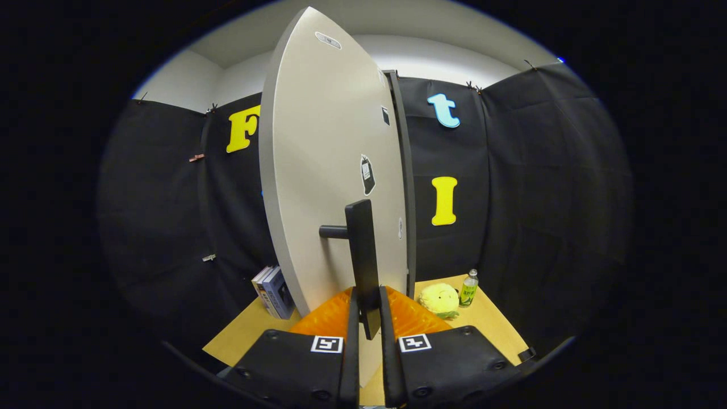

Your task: Open the shoe cabinet door, grab the shoes and put them into the shoe cabinet, then close the shoe cabinet door.

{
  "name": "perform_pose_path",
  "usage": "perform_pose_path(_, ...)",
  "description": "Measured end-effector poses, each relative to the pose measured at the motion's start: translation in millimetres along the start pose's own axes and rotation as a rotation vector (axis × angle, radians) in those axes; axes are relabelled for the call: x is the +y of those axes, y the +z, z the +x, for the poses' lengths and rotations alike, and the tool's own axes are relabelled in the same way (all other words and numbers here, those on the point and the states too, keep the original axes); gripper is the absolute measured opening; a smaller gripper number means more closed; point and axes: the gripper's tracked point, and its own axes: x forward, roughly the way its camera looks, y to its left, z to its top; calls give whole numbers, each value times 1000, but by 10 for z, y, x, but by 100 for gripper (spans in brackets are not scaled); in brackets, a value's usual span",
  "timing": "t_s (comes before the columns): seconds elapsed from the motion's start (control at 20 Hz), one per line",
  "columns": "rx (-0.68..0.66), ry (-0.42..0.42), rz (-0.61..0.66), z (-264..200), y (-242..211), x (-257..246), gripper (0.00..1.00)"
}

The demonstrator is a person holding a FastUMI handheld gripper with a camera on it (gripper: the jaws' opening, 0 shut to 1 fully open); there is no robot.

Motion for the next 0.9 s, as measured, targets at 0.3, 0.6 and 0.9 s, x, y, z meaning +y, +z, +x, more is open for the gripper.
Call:
perform_pose_path(0.3, 0, -7, -3, -33, 33, -246, 21)
perform_pose_path(0.6, 8, 24, 39, -49, 58, -407, 21)
perform_pose_path(0.9, -11, 25, 8, -90, 114, -615, 21)
